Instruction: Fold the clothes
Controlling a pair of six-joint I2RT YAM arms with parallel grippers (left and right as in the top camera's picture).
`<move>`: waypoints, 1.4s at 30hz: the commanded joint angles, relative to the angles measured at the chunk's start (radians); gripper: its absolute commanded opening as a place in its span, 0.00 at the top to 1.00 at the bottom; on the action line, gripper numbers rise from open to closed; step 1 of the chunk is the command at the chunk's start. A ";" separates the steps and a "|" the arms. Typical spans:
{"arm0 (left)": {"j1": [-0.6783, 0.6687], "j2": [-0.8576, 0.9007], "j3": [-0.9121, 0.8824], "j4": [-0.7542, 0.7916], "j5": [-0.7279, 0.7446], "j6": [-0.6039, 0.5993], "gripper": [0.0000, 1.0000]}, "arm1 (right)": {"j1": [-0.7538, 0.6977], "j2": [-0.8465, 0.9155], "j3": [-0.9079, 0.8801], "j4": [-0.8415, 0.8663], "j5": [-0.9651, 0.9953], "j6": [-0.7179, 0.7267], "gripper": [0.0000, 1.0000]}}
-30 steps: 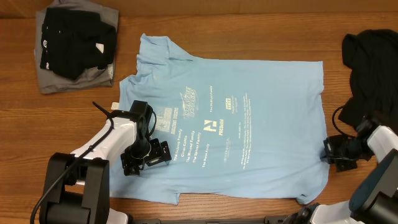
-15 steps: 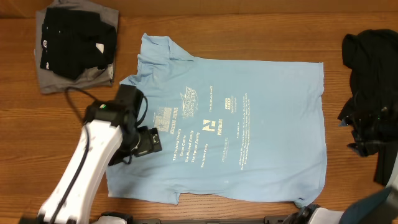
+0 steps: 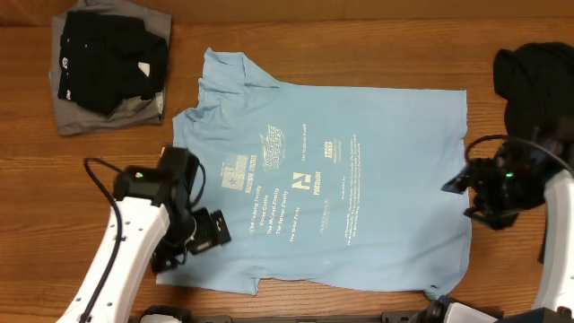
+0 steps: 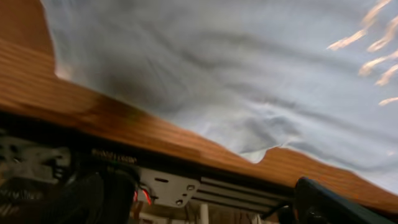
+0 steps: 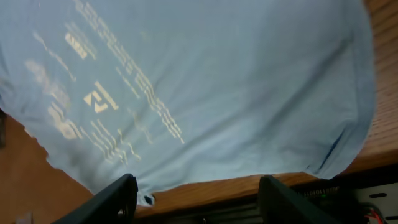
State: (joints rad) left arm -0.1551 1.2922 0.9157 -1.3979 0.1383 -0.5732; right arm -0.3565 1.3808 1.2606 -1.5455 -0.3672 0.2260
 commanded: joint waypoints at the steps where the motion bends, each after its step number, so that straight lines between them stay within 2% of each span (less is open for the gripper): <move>1: 0.003 -0.004 -0.097 0.006 0.055 0.013 0.03 | 0.084 -0.022 0.015 0.000 -0.016 -0.017 0.34; 4: 0.001 -0.004 -0.147 0.021 0.101 0.034 0.07 | 0.138 -0.022 0.015 0.011 -0.016 -0.017 0.34; 11: -0.038 -0.003 -0.197 0.066 0.106 0.037 0.07 | 0.213 -0.022 0.014 0.047 -0.016 0.013 0.32; 15: -0.112 0.001 -0.202 0.111 0.106 0.026 0.07 | 0.224 -0.022 0.014 0.070 -0.017 0.018 0.31; 22: -0.269 0.045 -0.203 0.183 0.087 -0.079 0.07 | 0.225 -0.022 0.014 0.093 -0.017 0.018 0.27; 27: -0.372 0.111 -0.203 0.250 0.091 -0.082 0.07 | 0.225 -0.022 0.014 0.098 -0.016 0.017 0.26; 39: -0.486 0.280 -0.203 0.319 0.087 -0.086 0.12 | 0.225 -0.022 0.014 0.095 -0.016 0.016 0.26; 42: -0.486 0.298 -0.203 0.346 0.083 -0.089 0.23 | 0.225 -0.022 0.014 0.088 -0.015 0.016 0.26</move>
State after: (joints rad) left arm -0.6353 1.5703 0.7238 -1.0676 0.2283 -0.6472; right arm -0.1364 1.3808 1.2606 -1.4544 -0.3775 0.2394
